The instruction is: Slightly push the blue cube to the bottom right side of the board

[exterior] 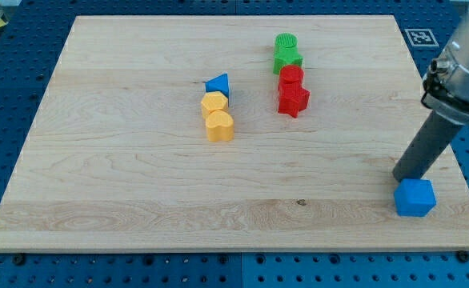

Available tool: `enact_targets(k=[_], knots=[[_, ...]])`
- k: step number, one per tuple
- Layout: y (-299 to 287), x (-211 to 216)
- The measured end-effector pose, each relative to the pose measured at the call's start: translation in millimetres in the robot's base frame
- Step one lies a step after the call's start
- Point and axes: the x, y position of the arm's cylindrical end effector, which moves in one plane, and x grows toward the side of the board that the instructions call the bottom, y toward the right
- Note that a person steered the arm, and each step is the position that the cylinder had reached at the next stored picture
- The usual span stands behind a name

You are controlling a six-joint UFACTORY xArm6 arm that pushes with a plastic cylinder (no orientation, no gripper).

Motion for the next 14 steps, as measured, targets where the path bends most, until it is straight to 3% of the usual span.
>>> enact_targets(k=[2, 4, 5, 6, 7, 8, 11, 12, 13, 14], knots=[[-17, 23], [49, 21], [50, 16], [30, -6], [-20, 16], [-76, 71], [-63, 77], [-36, 76], [-60, 50], [-28, -14]])
